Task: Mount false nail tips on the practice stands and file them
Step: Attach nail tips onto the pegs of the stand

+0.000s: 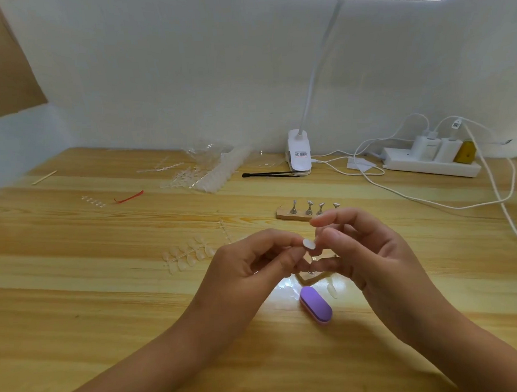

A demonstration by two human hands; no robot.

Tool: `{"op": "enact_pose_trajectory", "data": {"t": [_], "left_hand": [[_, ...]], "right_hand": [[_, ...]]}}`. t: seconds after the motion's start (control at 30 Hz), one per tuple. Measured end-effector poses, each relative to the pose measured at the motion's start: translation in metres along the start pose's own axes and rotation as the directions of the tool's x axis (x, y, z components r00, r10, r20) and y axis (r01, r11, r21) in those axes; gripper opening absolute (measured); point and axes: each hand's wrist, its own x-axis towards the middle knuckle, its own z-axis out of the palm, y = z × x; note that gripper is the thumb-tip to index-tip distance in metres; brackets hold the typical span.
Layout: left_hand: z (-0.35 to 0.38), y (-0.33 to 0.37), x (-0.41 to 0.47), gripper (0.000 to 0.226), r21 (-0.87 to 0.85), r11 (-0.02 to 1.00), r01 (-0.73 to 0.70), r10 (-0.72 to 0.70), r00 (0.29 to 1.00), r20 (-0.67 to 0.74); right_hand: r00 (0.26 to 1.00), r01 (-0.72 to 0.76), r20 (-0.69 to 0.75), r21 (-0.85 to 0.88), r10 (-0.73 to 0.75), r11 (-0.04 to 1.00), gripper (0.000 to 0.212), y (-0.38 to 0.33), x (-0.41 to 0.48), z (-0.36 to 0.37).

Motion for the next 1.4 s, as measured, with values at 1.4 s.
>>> {"op": "enact_pose_trajectory", "data": {"t": [1.4], "left_hand": [[0.005,0.001,-0.001,0.019,0.228,0.972,-0.055,0.019,0.987,0.158]], "right_hand": [[0.935,0.347,0.282,-0.609,-0.215,0.713,0.026,0.001,0.001,-0.009]]}}
